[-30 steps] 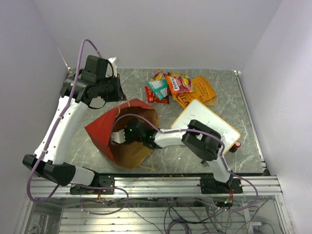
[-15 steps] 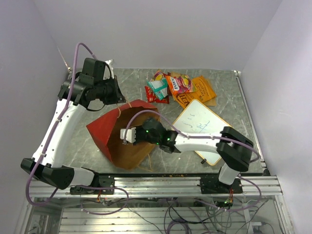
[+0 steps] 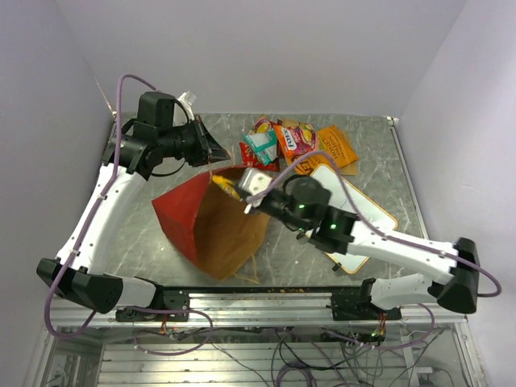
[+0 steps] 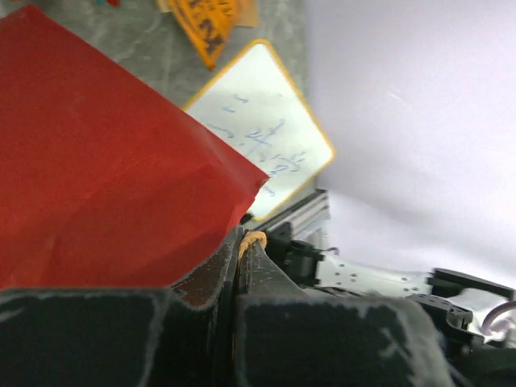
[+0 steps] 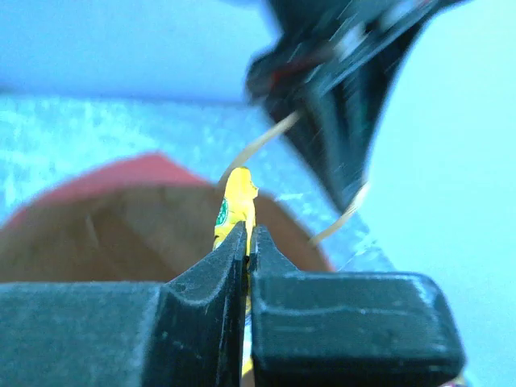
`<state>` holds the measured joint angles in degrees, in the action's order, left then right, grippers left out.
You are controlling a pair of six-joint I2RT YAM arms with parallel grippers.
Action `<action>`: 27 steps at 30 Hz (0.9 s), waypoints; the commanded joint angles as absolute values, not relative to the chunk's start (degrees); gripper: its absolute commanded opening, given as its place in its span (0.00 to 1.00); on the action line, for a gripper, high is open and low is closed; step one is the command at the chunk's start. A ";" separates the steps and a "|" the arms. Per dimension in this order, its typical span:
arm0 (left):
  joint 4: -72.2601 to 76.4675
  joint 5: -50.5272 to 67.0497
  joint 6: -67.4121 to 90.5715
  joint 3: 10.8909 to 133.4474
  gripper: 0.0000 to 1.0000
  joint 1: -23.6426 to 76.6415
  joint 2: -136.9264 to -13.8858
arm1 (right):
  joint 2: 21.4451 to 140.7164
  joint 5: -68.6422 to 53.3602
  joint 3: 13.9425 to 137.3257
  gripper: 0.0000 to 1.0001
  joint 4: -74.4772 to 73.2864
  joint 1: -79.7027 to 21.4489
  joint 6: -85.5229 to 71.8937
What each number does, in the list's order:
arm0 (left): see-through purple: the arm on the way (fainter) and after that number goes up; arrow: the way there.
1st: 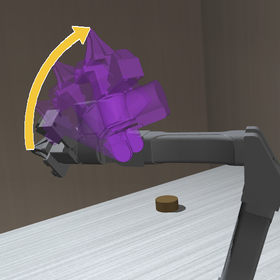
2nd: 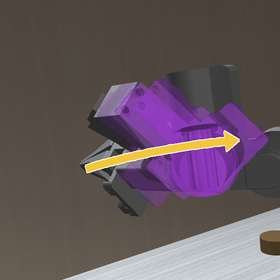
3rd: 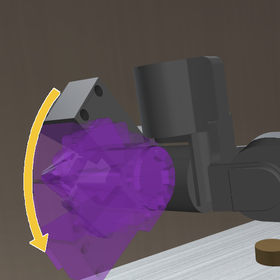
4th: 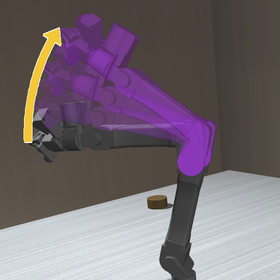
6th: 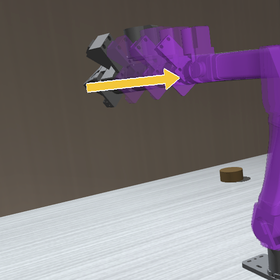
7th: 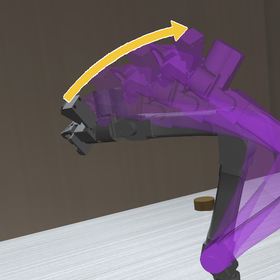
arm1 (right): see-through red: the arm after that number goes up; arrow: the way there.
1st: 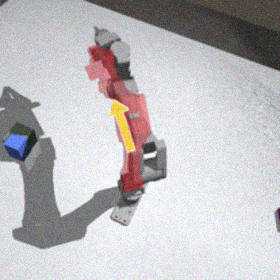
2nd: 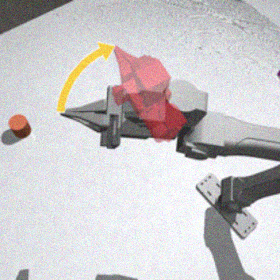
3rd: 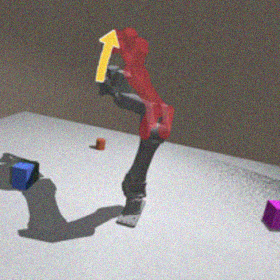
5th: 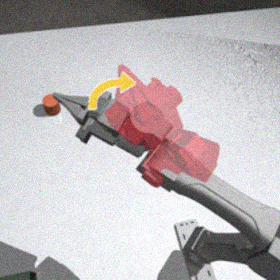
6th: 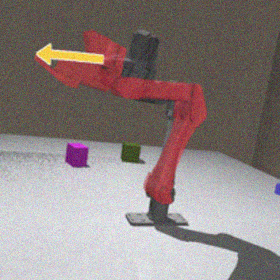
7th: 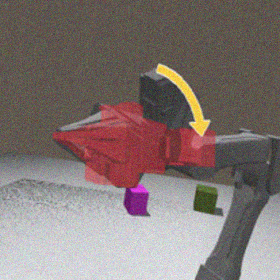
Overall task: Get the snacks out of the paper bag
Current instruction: Adjust the paper bag at the center of the board, then place the snack at the center of the board.
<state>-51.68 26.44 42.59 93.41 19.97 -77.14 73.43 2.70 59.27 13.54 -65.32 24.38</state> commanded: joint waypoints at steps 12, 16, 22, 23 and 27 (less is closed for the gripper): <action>-24.65 42.53 70.69 76.17 0.07 13.01 -73.25 | 67.58 20.89 72.59 0.00 21.76 -63.47 32.90; -27.77 43.93 69.55 69.61 0.07 5.61 -70.22 | 72.36 19.00 78.83 0.00 20.44 -56.02 24.41; -36.24 38.27 60.28 71.10 0.07 3.27 -69.69 | 77.78 15.54 83.54 0.00 23.27 -47.89 14.40; -36.83 37.53 59.15 71.64 0.07 2.76 -69.59 | 78.57 14.69 83.96 0.00 23.44 -46.86 13.85; -41.23 34.69 54.52 76.64 0.07 1.56 -70.59 | 82.88 13.62 86.59 0.00 23.97 -42.63 11.38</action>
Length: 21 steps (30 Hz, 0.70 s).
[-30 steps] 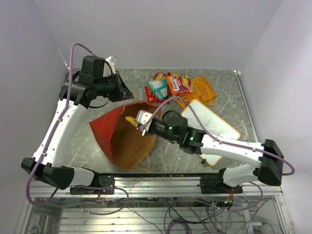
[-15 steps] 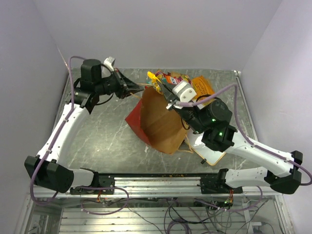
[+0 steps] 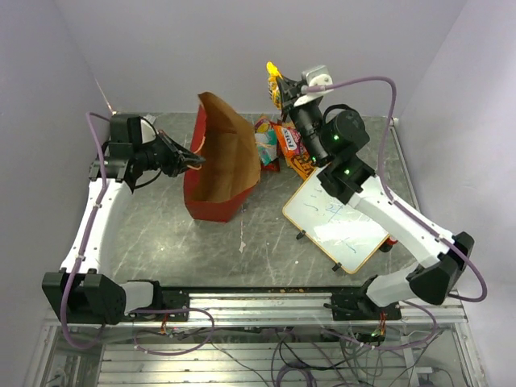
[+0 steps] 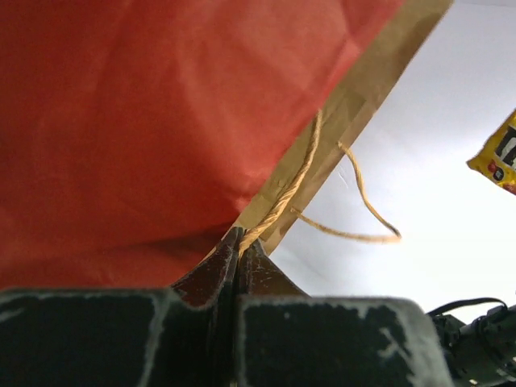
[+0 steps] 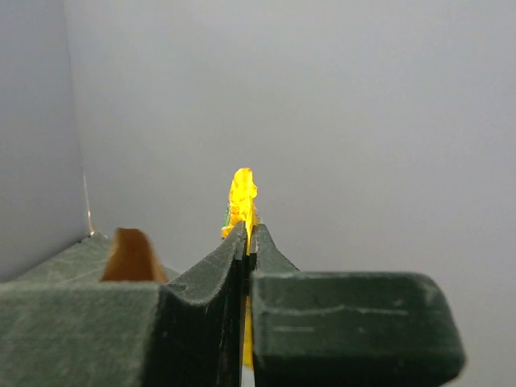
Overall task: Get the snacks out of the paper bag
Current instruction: Place the snack at the center of the board.
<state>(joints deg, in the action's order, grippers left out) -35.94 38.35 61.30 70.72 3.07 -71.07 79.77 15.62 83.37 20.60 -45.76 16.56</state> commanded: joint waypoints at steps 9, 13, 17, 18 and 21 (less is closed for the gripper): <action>-56.46 26.54 45.13 83.54 0.07 -2.76 -73.82 | 92.19 8.42 93.59 0.00 22.45 -33.49 5.04; -56.56 25.68 44.38 80.15 0.07 -4.48 -71.94 | 95.06 8.36 96.09 0.00 18.30 -30.10 1.93; -58.28 22.25 41.60 80.24 0.07 -5.01 -71.18 | 95.99 9.90 94.97 0.00 13.69 -26.30 0.15; -58.57 21.70 41.07 80.24 0.07 -5.10 -71.00 | 96.02 10.64 94.07 0.00 12.72 -25.75 0.41; -59.77 20.13 39.79 80.17 0.07 -5.10 -70.38 | 96.33 13.55 91.15 0.00 8.57 -24.53 0.90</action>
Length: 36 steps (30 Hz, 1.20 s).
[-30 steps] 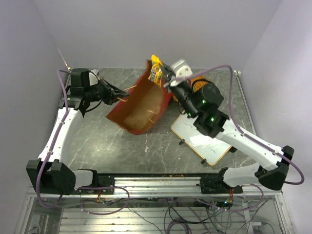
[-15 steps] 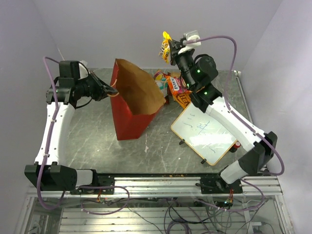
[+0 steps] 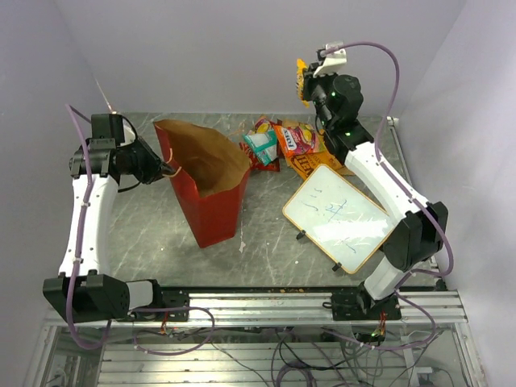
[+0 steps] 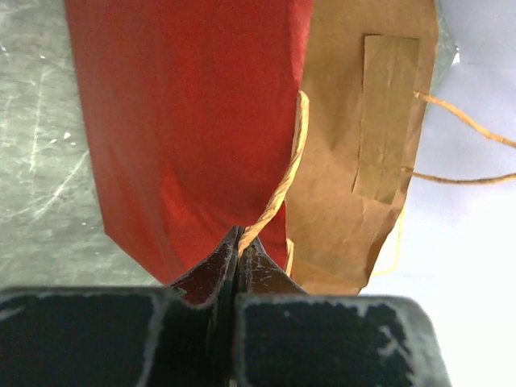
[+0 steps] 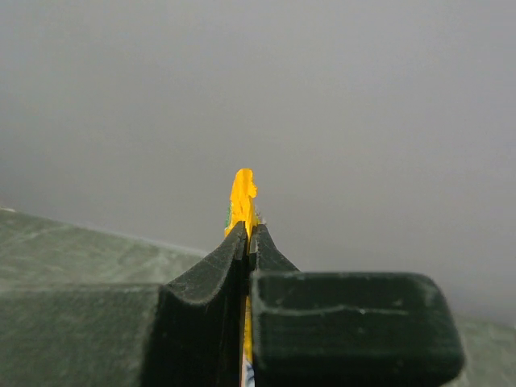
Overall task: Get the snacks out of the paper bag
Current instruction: Place the snack at the center of the board.
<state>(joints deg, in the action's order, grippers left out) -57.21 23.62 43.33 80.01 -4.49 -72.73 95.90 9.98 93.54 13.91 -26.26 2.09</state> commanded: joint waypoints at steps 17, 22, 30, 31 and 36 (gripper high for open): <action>-64.63 16.29 32.97 85.70 0.58 -5.20 -67.13 | 105.73 32.35 83.36 0.00 -1.36 -24.18 8.25; -66.75 14.80 30.35 88.05 0.85 -5.19 -67.13 | 110.03 21.21 84.03 0.00 -0.96 -24.18 -1.37; -70.70 12.86 27.06 93.10 1.00 -5.12 -65.19 | 112.77 15.21 89.77 0.56 -4.54 -24.26 -8.64; -71.01 12.97 26.83 93.61 1.00 -5.12 -65.05 | 111.42 15.26 88.78 0.62 -4.16 -24.32 -8.47; -71.99 14.66 26.29 93.82 1.00 -5.02 -62.33 | 103.74 15.68 82.11 0.98 -3.86 -24.35 -9.42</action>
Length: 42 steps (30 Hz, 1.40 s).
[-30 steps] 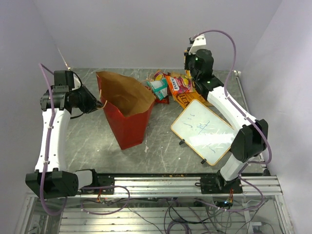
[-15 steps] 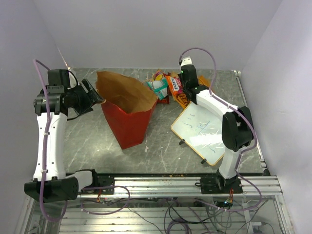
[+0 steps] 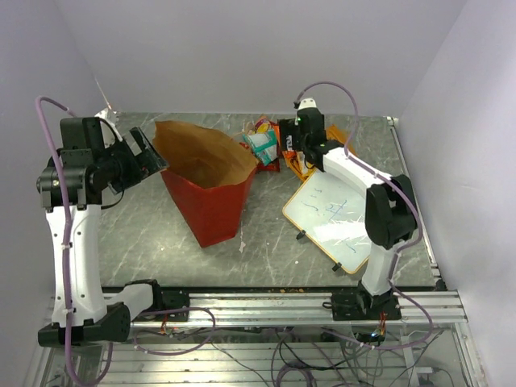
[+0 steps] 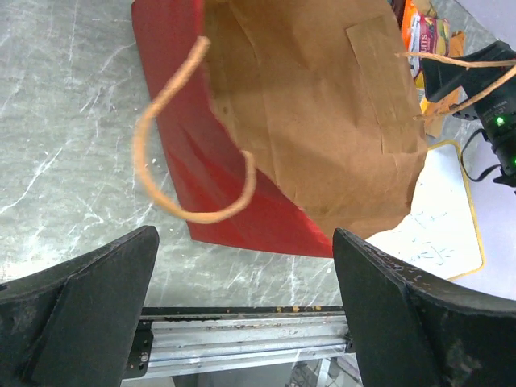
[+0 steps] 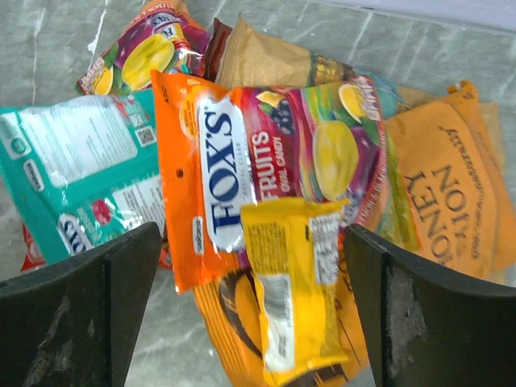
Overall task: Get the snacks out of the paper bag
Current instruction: Place the snack at the center of the board, then reset both arms
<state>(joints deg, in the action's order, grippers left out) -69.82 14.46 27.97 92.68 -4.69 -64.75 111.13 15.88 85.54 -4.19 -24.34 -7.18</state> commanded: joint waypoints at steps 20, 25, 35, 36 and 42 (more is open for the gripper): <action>-77.49 21.83 29.34 102.93 1.00 -5.05 -56.22 | 62.46 0.77 81.63 1.00 -39.76 -24.70 -26.23; -76.54 24.46 28.33 107.74 0.98 -5.07 -58.05 | 52.76 1.54 85.86 1.00 -46.89 -24.70 -27.05; -75.49 25.81 29.59 120.47 0.98 -5.05 -59.21 | 48.69 7.66 97.06 1.00 -56.19 -24.74 -28.60; -75.30 25.62 29.96 121.16 0.98 -5.07 -58.97 | 48.68 7.84 97.38 1.00 -56.17 -24.71 -28.95; -71.20 23.23 31.92 121.14 0.98 -5.05 -55.22 | 48.62 9.74 98.13 1.00 -56.54 -24.70 -32.18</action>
